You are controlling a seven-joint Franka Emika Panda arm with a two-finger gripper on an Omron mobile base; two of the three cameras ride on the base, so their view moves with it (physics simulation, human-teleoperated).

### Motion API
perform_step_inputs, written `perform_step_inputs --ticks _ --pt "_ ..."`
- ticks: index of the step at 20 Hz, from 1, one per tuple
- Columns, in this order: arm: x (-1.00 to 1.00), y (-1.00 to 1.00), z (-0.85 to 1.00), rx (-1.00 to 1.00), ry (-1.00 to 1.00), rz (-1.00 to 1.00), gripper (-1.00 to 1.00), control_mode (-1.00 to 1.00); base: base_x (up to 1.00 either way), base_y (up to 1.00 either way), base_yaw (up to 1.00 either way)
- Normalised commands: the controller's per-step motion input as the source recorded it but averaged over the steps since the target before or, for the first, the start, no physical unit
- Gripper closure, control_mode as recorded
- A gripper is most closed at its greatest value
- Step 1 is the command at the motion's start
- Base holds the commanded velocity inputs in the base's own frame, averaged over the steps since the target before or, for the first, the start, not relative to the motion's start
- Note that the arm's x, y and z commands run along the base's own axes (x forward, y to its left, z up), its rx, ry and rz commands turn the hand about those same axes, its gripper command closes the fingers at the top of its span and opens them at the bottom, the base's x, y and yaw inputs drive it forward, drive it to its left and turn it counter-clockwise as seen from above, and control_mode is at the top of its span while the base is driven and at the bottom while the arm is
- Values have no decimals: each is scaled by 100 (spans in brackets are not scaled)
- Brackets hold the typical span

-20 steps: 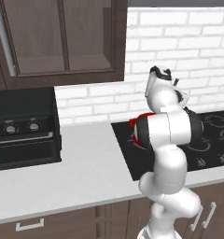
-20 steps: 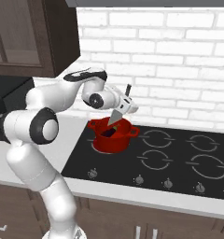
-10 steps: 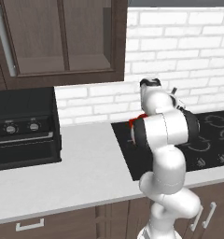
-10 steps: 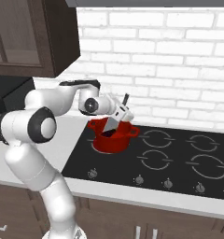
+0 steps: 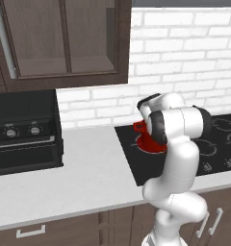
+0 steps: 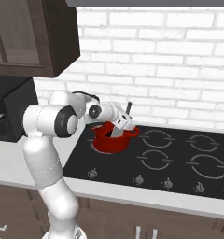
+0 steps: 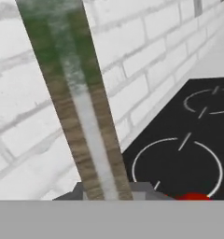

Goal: Put the lemon and eggplant in the pot. Retrieve the spatula and lightly stir the vegetables in the pot.

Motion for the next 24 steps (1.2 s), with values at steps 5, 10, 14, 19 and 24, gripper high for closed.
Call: perform_step_inputs --ticks 5,10,14,19,24 --pt "8 3 -87 0 6 -16 100 -100 0 0 0" --pt "0 22 -25 0 0 -10 100 -100 0 0 0" --pt "14 36 40 5 -1 -4 100 -100 0 0 0" --pt "31 34 28 2 -1 2 100 -100 0 0 0" --pt "13 26 -4 -6 -6 11 100 -100 0 0 0"
